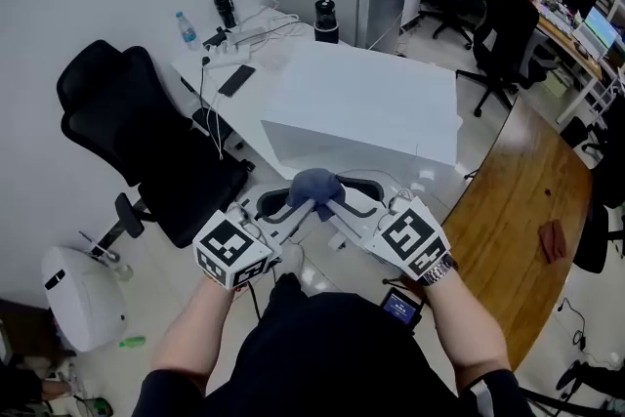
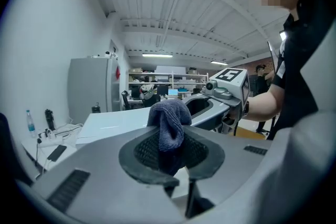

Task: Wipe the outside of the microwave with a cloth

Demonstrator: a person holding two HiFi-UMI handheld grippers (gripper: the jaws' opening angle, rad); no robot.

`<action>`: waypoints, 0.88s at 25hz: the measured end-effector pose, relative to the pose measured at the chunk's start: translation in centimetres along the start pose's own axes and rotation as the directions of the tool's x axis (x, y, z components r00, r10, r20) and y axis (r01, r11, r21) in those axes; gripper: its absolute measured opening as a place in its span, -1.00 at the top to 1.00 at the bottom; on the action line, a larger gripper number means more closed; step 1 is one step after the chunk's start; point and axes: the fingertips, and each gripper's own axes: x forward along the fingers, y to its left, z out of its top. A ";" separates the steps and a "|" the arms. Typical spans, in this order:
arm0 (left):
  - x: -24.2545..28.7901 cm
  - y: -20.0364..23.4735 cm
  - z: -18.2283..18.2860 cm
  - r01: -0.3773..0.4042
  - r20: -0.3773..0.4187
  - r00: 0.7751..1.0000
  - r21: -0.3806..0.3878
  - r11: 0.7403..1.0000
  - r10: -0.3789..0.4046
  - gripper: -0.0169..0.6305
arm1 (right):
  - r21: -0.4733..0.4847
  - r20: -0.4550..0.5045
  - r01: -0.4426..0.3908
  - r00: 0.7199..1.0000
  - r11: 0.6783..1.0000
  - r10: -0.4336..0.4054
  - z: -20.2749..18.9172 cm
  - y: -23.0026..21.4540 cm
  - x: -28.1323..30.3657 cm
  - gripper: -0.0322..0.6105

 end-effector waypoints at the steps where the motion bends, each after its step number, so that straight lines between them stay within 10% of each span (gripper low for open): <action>1: -0.7 1.3 -0.3 -0.033 0.003 0.999 -0.006 0.999 0.033 0.74 | 0.009 -0.003 0.013 1.000 1.000 -0.013 0.1 -0.3 0.9 0.52; 12: -5.5 17.0 -7.2 -0.317 -0.092 0.945 -0.048 0.947 0.312 0.74 | 0.116 0.000 0.261 0.965 0.958 -0.263 2.6 -8.1 8.0 0.89; 22: -1.2 25.2 -14.5 -0.258 -0.199 0.949 -0.055 0.964 0.243 0.74 | 0.167 -0.038 0.413 0.910 0.895 -0.413 3.1 -15.0 12.6 0.89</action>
